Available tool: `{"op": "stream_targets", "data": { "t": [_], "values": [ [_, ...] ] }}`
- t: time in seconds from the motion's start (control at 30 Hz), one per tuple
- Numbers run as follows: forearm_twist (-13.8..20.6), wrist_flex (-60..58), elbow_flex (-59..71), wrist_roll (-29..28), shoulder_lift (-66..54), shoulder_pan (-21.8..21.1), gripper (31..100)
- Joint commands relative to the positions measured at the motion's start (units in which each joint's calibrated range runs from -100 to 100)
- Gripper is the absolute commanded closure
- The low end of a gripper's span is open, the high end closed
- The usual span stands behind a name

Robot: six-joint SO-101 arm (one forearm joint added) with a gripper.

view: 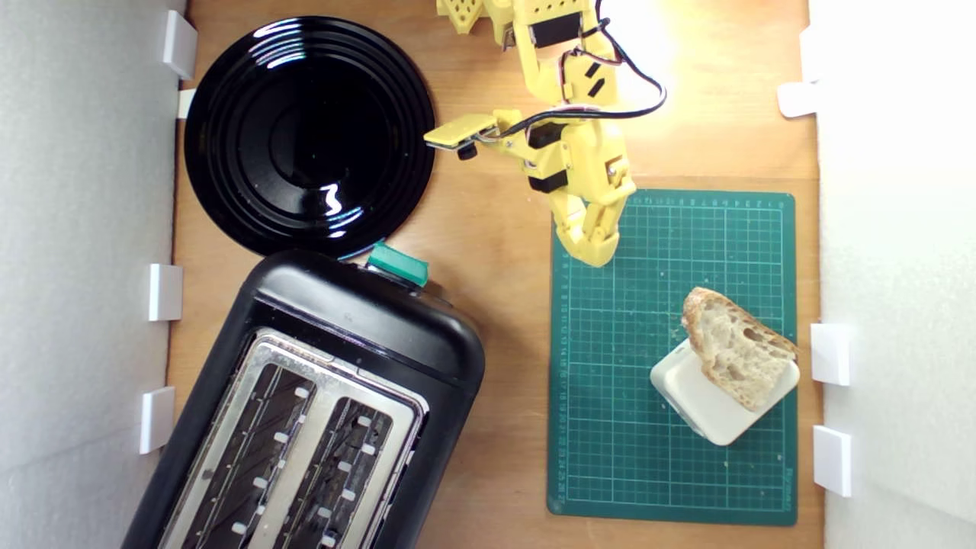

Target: Pick bread and place in toaster

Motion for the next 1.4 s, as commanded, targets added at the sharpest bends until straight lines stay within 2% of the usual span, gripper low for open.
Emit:
{"op": "stream_targets", "data": {
  "t": [0.0,0.13,0.3,0.4,0.53,0.97,1.37],
  "values": [
    [8.9,-6.7,-2.6,-4.3,2.1,-0.6,98.7],
    [13.8,-11.1,-2.6,-6.9,5.7,0.6,98.7],
    [21.7,-16.7,-2.8,-8.8,10.9,1.1,98.7],
    [24.1,-20.3,-3.0,-9.5,13.4,1.9,98.6],
    [24.2,-24.5,-3.0,-9.5,16.3,1.9,96.3],
    [24.0,-34.7,-3.0,-9.1,23.2,2.2,74.6],
    [23.2,-36.4,-3.1,-9.0,24.8,1.7,58.0]
  ]
}}
